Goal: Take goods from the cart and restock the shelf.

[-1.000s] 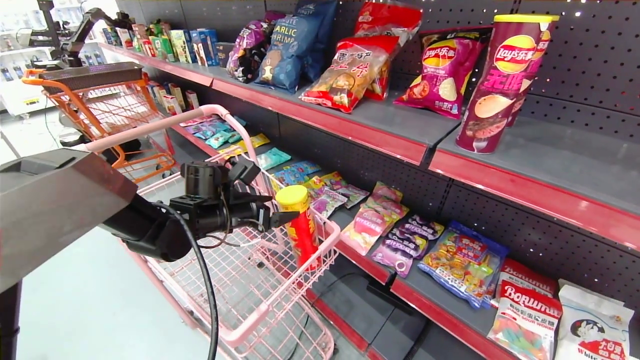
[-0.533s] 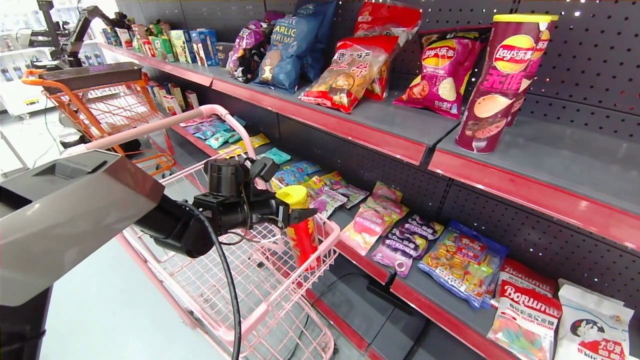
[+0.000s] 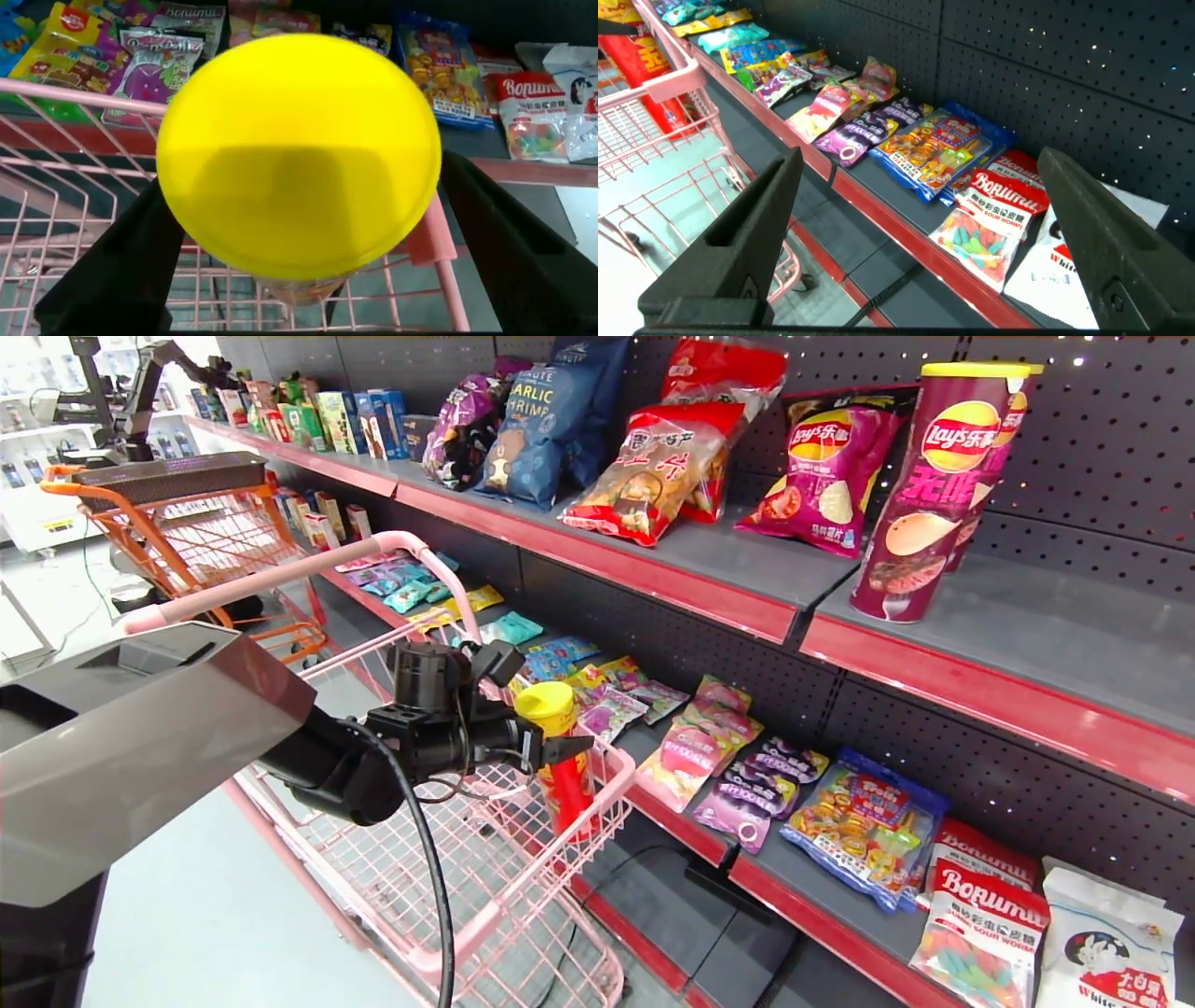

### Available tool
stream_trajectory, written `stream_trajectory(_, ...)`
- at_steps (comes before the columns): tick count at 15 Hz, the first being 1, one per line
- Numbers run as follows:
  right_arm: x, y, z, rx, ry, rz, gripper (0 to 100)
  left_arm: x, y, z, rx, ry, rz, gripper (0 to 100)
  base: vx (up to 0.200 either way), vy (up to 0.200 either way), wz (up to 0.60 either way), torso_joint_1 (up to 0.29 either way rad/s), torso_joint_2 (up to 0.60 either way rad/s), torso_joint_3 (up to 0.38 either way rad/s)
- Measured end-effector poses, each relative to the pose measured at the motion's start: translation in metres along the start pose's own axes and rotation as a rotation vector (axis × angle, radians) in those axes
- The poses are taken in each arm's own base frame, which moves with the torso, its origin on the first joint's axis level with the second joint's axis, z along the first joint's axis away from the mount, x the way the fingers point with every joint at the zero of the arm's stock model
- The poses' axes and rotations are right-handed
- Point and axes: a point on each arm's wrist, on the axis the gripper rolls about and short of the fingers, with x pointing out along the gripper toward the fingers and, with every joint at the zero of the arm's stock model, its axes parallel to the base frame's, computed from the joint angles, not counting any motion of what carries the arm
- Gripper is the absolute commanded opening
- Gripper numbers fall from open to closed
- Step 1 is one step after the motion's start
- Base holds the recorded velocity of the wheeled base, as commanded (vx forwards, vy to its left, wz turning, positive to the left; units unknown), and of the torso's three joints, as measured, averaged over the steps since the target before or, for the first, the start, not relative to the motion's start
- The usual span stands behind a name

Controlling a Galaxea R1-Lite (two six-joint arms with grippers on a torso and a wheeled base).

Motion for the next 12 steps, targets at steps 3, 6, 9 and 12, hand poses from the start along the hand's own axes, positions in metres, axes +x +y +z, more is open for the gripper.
stream_trajectory(3, 0.0, 0.0, 0.0, 0.0, 0.0, 0.0, 100, 0.0002, -0.0006, -0.0035, -0.004, 0.01, 0.006, 100, 0.0, 0.0, 0.0, 0.0, 0.0, 0.0)
stream_trajectory(6, 0.0, 0.0, 0.0, 0.0, 0.0, 0.0, 100, -0.0008, 0.0019, -0.0044, -0.007, 0.009, 0.017, 0, 0.0, 0.0, 0.0, 0.0, 0.0, 0.0)
stream_trajectory(9, 0.0, 0.0, 0.0, 0.0, 0.0, 0.0, 100, -0.0013, 0.0035, -0.0065, -0.011, 0.013, 0.021, 0, 0.0, 0.0, 0.0, 0.0, 0.0, 0.0)
stream_trajectory(12, 0.0, 0.0, 0.0, 0.0, 0.0, 0.0, 100, -0.0045, 0.0018, -0.0069, -0.005, 0.004, 0.043, 0, 0.0, 0.0, 0.0, 0.0, 0.0, 0.0)
